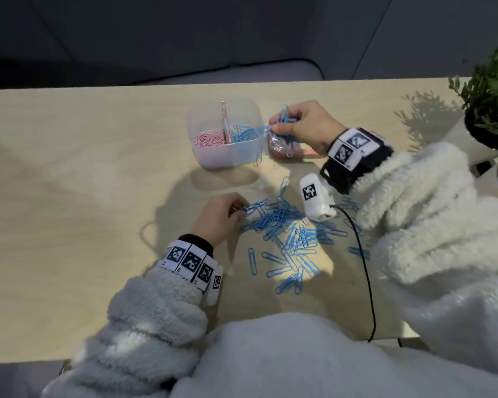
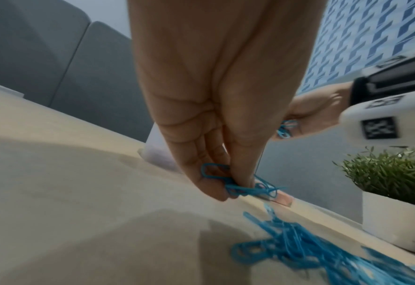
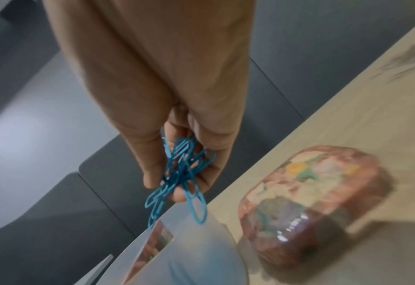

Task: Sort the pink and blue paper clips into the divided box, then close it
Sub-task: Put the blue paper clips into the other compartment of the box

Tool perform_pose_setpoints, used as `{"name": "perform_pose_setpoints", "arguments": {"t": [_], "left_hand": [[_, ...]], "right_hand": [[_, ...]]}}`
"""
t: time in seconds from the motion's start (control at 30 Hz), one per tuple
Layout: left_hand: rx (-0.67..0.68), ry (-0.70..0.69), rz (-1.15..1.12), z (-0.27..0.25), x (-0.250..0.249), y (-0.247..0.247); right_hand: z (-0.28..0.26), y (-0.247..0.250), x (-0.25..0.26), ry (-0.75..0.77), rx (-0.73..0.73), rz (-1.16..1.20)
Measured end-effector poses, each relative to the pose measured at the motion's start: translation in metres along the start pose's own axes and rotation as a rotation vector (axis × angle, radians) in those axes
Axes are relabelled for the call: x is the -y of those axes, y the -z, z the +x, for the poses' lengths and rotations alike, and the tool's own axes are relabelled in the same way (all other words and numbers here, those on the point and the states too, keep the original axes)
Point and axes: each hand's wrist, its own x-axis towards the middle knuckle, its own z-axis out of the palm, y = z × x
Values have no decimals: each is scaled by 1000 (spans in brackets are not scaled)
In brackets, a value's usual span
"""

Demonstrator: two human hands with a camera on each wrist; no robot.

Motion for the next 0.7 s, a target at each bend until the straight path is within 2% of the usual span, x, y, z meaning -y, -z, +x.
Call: {"name": "perform_pose_setpoints", "arguments": {"t": [0.17, 0.27, 0.33, 0.43, 0.5, 0.6, 0.7], "left_hand": [[10, -23, -8, 8, -10, 20], [-84, -41, 10, 19, -20, 41], [-178, -52, 38, 31, -28, 56], [-283, -69, 67, 54, -41, 70], [-324, -51, 79, 73, -50, 74], [-316, 35, 138, 98, -63, 77], [-267, 80, 215, 117, -69, 74]], "right_hand": [[43, -27, 24, -42, -58, -122], [56, -41, 30, -39, -59, -206], [59, -45, 30, -62, -31, -162], [52, -40, 27, -46, -43, -83], [45, -28, 21, 20, -119, -45], [24, -10, 3, 64, -236, 32], [-5, 1, -14, 52, -257, 48]]}}
